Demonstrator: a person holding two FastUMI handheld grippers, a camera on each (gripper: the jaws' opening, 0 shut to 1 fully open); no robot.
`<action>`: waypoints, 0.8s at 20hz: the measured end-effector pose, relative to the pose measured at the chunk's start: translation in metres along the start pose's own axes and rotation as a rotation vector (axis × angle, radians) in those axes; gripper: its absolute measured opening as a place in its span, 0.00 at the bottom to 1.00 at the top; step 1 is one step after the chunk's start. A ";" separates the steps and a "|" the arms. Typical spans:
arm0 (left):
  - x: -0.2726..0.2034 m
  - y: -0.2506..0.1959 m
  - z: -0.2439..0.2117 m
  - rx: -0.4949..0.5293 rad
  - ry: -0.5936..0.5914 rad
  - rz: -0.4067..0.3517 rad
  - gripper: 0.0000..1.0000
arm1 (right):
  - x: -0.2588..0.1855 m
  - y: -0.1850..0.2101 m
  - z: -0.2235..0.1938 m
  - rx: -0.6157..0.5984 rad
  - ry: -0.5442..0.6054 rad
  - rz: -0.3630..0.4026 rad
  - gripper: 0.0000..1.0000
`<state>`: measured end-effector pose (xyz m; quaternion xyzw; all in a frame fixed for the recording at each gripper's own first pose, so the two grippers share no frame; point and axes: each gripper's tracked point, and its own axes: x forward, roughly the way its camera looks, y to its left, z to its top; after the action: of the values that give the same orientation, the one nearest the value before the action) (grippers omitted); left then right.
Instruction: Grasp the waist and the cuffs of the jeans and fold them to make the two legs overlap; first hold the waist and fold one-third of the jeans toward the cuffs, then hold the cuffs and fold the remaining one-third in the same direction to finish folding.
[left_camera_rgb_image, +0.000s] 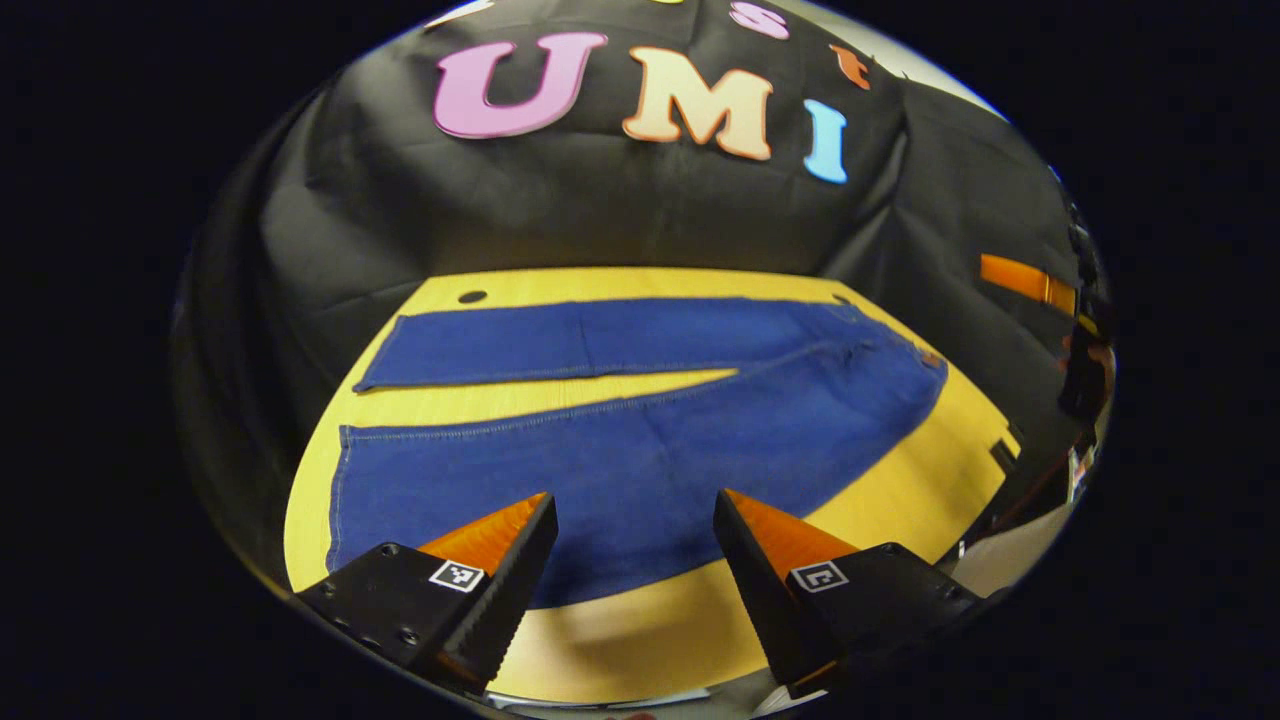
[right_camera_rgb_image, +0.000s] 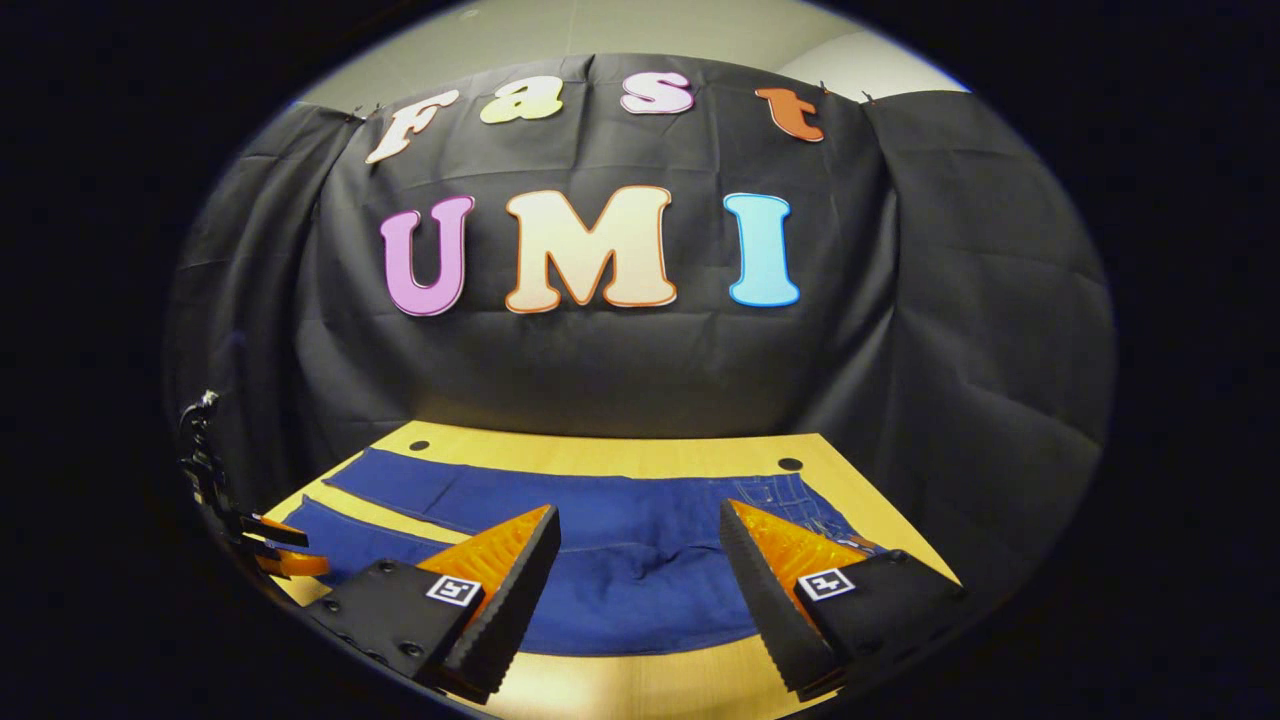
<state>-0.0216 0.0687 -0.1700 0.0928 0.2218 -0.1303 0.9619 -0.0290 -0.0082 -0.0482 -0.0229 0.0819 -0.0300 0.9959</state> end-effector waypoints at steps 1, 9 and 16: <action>0.000 0.005 -0.014 0.031 0.049 -0.014 0.95 | -0.002 -0.005 -0.002 0.001 0.003 -0.009 0.99; -0.012 0.038 -0.062 0.366 0.321 -0.161 0.94 | -0.005 -0.035 -0.007 -0.011 0.023 -0.070 0.98; -0.016 0.060 -0.093 0.524 0.515 -0.260 0.94 | -0.007 -0.056 -0.017 -0.023 0.042 -0.114 0.99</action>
<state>-0.0554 0.1511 -0.2379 0.3363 0.4251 -0.2758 0.7938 -0.0414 -0.0642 -0.0611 -0.0382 0.1019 -0.0862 0.9903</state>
